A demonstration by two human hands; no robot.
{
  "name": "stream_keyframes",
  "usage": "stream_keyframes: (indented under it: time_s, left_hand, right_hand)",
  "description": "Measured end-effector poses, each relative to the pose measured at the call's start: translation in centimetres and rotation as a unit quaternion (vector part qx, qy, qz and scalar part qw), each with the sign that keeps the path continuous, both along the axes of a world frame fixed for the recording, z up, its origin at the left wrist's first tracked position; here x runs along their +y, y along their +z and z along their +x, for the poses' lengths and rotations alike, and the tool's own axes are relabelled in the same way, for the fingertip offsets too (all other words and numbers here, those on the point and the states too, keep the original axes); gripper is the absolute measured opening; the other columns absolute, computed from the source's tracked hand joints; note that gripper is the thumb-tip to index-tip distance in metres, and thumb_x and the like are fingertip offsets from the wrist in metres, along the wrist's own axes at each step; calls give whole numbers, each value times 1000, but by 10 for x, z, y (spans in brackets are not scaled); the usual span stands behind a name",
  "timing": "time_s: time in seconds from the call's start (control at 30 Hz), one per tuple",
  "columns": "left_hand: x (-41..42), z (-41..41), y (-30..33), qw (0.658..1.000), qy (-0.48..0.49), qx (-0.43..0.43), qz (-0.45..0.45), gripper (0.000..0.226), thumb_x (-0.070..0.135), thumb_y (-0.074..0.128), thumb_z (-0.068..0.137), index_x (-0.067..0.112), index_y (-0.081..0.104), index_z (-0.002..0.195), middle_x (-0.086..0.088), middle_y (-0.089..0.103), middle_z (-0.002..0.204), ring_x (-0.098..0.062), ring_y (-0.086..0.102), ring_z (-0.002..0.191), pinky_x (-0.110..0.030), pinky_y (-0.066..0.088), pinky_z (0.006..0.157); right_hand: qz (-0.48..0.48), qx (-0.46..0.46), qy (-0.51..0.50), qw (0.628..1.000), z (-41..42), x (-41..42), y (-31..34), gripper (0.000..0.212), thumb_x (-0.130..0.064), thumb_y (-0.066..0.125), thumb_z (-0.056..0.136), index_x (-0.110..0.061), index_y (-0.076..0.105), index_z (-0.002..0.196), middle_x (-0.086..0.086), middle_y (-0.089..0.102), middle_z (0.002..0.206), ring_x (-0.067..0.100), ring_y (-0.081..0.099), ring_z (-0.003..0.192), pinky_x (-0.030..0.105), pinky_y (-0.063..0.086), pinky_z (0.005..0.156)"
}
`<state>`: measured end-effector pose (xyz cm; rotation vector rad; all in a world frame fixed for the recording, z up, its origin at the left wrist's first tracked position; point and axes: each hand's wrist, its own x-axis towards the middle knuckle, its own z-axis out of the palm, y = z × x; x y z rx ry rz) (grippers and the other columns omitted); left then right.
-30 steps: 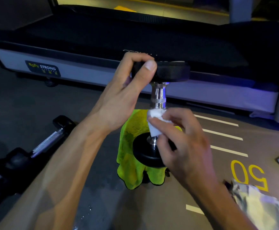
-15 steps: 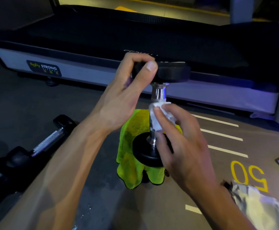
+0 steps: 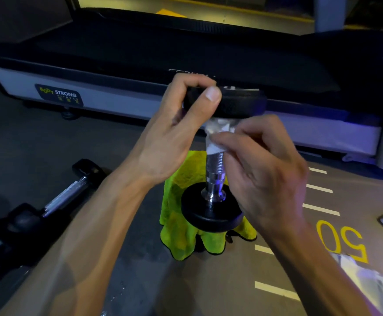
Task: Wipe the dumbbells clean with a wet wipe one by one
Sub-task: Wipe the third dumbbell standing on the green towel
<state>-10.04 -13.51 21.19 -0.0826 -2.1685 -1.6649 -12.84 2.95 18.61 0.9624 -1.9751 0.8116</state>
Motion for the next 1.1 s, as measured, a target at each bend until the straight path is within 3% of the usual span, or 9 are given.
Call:
stream_keyframes:
  time_s: [0.1, 0.17, 0.27, 0.5, 0.63, 0.73, 0.87, 1.0, 1.1]
  left_hand:
    - [-2, -1, -1, 1000, 0, -1, -2, 29, 52, 47, 101, 34, 55, 122, 6, 60, 119, -15, 61, 114, -37, 51, 100]
    - [-4, -2, -1, 1000, -2, -1, -2, 25, 49, 46, 102, 34, 54, 120, 13, 59, 113, -6, 59, 109, -26, 48, 96]
    - [-4, -2, -2, 1000, -2, 2, -5, 28, 55, 46, 98, 37, 54, 119, 19, 57, 108, -1, 57, 104, -24, 47, 95]
    - [-8, -6, 2, 1000, 19, -13, -19, 24, 54, 48, 99, 38, 56, 115, 25, 57, 101, -6, 59, 104, -34, 50, 97]
    - [-8, -4, 0, 1000, 26, -6, -9, 33, 59, 47, 95, 34, 57, 115, 4, 63, 111, -26, 59, 116, -53, 48, 104]
    - [-9, -4, 0, 1000, 23, -7, 0, 30, 49, 47, 102, 26, 56, 119, -12, 61, 121, -29, 61, 116, -51, 48, 105]
    - [-10, -3, -1, 1000, 15, -10, 7, 23, 45, 46, 103, 29, 55, 116, -14, 62, 123, -28, 62, 116, -49, 50, 105]
    - [-12, -2, -2, 1000, 21, -7, 12, 30, 56, 48, 97, 33, 56, 115, -15, 61, 122, -34, 60, 117, -59, 48, 103]
    - [-12, 0, -3, 1000, 22, -10, 8, 31, 59, 47, 95, 37, 55, 115, -12, 60, 119, -27, 61, 111, -56, 49, 98]
  right_hand:
    - [17, -28, 15, 999, 3, -6, -13, 30, 4, 65, 92, -2, 71, 121, 17, 64, 114, 25, 64, 104, 26, 51, 92]
    - [64, -58, 30, 996, 7, -7, -27, 48, 0, 64, 92, 2, 56, 139, 19, 51, 138, 32, 53, 130, 42, 49, 106]
    - [89, -69, 25, 993, 9, -5, -32, 56, -9, 64, 93, 2, 48, 146, 13, 38, 148, 33, 44, 139, 47, 44, 111]
    - [82, -129, 24, 988, 8, -7, -9, 41, -14, 61, 97, -7, 58, 137, 9, 52, 139, 24, 51, 127, 40, 47, 101]
    - [86, -135, 48, 986, 11, -1, -10, 27, -6, 64, 92, -8, 67, 118, 4, 58, 122, 23, 56, 110, 32, 47, 93]
    - [115, -126, 37, 985, 9, 3, -14, 48, -9, 64, 92, -5, 58, 139, 9, 52, 142, 25, 50, 131, 34, 43, 109]
    - [133, -146, 42, 979, 11, 2, -22, 66, -12, 64, 94, -4, 37, 155, 10, 31, 163, 23, 28, 153, 41, 34, 120]
    - [157, -188, 50, 968, 22, 13, -29, 58, -19, 62, 97, -12, 44, 152, 1, 32, 164, 14, 33, 150, 31, 37, 118]
    - [177, -199, 43, 963, 33, 28, -33, 38, -24, 56, 99, -22, 59, 137, -4, 44, 149, 16, 51, 132, 24, 44, 102]
